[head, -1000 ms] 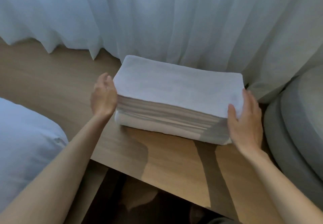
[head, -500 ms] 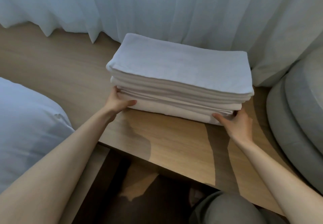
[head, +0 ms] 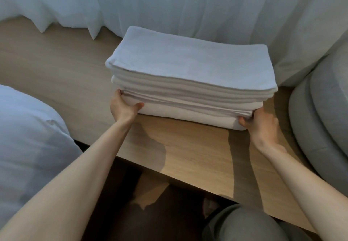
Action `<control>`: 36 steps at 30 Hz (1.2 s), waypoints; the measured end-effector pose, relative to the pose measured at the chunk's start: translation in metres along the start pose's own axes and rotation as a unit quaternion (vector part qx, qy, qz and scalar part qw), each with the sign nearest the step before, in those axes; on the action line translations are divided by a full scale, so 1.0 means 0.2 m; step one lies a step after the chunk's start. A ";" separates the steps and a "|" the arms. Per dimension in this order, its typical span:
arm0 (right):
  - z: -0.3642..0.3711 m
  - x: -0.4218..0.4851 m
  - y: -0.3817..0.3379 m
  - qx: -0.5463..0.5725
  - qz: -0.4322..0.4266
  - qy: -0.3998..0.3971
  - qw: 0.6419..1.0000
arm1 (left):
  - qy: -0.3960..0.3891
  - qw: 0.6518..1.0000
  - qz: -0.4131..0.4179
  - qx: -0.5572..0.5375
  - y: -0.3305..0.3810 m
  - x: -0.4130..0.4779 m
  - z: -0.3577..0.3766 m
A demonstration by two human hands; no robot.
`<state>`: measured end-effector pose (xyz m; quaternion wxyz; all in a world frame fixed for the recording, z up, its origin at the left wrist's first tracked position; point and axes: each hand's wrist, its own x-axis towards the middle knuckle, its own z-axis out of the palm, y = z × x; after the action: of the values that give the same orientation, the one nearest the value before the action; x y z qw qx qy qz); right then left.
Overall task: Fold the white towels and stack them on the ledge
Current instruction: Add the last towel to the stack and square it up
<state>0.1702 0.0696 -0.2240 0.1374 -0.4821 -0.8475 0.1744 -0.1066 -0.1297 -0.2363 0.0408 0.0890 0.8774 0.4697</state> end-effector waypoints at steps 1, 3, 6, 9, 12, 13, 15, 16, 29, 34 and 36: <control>0.00 0.01 0.00 -0.003 0.001 -0.002 1.000 | 0.000 1.000 -0.001 0.001 0.00 0.00 0.00; -0.02 0.05 0.00 -0.016 -0.001 -0.001 1.000 | 0.003 1.000 -0.004 -0.001 0.00 -0.01 0.01; -0.04 0.09 0.00 0.001 0.001 0.017 1.000 | 0.015 1.000 -0.005 -0.001 0.01 -0.03 0.01; -0.05 0.14 0.01 0.034 0.019 0.024 0.999 | 0.031 0.999 -0.008 0.005 0.01 -0.05 0.03; -0.04 0.13 0.01 0.050 0.039 0.019 0.998 | 0.037 0.999 -0.003 0.003 0.01 -0.07 0.04; -0.03 0.12 0.02 0.049 0.044 0.012 0.998 | 0.030 1.000 -0.003 0.000 0.01 -0.07 0.03; -0.03 0.09 0.04 0.058 0.044 -0.012 0.997 | -0.008 1.000 0.001 -0.022 0.01 -0.08 0.01; -0.04 0.07 0.04 0.093 0.035 -0.030 0.995 | -0.039 0.998 0.008 -0.052 0.02 -0.08 -0.01; 0.00 0.03 -0.07 0.369 0.018 0.012 0.929 | -0.090 0.983 0.068 -0.145 0.11 0.02 -0.02; 0.08 0.03 -0.09 0.289 0.040 0.069 0.954 | -0.009 0.995 0.075 -0.071 0.11 0.11 0.07; 0.11 0.01 -0.09 0.278 0.027 0.091 0.956 | -0.004 0.995 0.079 -0.060 0.12 0.16 0.09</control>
<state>0.1468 0.0589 -0.2359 0.3380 -0.4610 -0.7361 0.3623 -0.1318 -0.0961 -0.2263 0.0123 0.1573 0.8377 0.5229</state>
